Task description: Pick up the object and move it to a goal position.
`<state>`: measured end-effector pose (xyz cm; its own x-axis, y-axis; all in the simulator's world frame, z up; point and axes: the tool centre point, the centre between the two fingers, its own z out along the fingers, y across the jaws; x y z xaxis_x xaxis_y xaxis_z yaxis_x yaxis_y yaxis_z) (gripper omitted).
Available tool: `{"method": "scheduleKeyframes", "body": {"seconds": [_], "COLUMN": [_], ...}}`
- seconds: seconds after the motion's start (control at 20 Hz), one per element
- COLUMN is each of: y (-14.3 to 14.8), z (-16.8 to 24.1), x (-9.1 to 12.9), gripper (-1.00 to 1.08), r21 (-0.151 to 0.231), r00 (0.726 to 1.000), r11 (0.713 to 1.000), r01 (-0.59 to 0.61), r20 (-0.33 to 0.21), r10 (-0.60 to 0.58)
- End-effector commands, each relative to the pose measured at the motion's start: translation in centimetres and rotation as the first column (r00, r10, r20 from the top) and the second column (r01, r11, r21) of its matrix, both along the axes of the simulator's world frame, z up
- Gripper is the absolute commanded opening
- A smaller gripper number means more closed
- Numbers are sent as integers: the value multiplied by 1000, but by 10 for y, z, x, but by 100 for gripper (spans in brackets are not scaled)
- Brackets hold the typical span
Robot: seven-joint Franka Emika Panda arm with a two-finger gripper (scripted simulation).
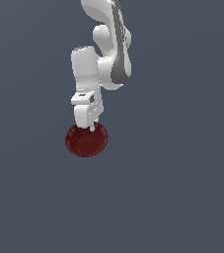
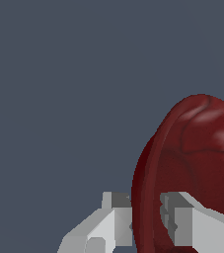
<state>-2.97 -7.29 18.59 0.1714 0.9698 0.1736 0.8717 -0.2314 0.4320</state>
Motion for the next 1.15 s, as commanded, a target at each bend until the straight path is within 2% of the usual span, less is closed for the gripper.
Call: {"method": "scheduleKeyframes", "body": {"seconds": [0.0, 0.6, 1.1], "y": [-16, -86, -107], "z": [26, 127, 156], "x": [0, 3, 5], "gripper": [-100, -100, -100], "r21": [-1, 3, 2], "r00": [1000, 1000, 1000], "r11": [1000, 1000, 1000], "r01": [-2, -1, 2], "r20": [3, 4, 3], "r10": [2, 1, -2]}}
